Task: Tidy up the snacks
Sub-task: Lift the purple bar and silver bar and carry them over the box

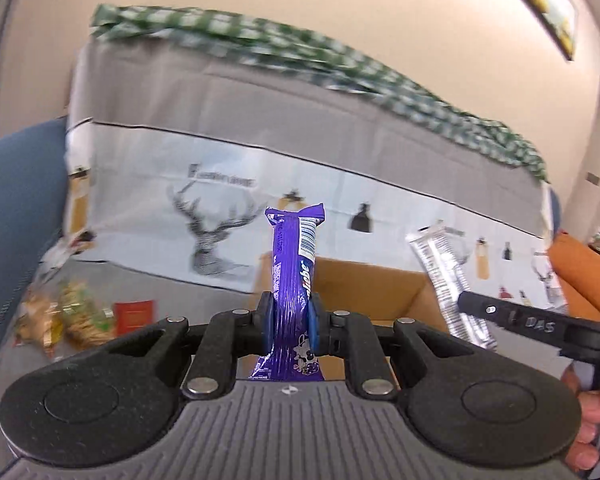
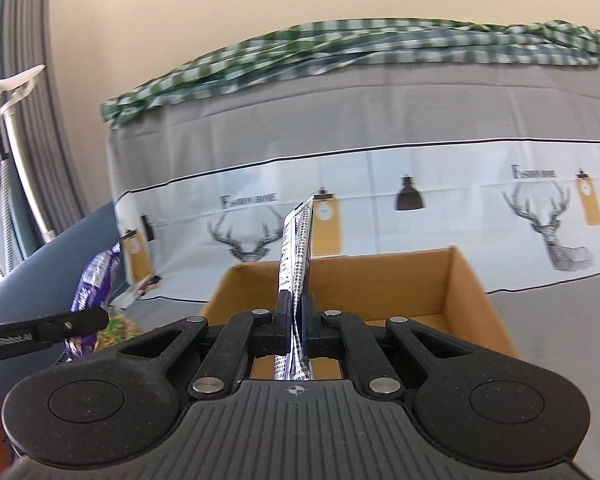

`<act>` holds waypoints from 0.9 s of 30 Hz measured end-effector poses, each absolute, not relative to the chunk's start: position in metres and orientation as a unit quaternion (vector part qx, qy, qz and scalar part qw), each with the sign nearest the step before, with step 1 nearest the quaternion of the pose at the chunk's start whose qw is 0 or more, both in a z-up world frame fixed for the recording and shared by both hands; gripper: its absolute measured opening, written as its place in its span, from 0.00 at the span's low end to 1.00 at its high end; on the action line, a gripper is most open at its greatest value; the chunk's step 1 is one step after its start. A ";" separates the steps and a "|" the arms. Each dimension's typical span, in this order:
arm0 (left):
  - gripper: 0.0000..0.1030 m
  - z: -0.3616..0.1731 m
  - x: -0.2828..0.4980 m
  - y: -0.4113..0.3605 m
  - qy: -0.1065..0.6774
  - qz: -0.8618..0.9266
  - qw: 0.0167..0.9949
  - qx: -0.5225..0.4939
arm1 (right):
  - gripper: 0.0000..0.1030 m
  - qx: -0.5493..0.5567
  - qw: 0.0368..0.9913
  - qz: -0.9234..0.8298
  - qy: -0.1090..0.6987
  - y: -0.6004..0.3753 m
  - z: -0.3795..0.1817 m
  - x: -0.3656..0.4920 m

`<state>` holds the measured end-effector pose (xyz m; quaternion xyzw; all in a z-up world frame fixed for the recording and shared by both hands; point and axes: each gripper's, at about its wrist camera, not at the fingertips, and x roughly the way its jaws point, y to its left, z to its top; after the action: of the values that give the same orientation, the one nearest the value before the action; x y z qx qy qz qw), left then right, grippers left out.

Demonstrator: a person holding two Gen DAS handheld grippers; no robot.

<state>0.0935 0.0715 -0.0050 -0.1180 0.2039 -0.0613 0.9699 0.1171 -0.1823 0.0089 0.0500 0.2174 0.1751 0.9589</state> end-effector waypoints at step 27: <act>0.17 -0.015 0.113 0.022 0.204 -0.117 0.963 -0.133 | 0.04 0.030 0.965 0.148 0.214 -0.207 0.000 0.119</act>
<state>0.1128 0.0223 -0.0146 -0.1327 0.2036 -0.1170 0.9629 0.1194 -0.2065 -0.0002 0.0297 0.2138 0.1482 0.9651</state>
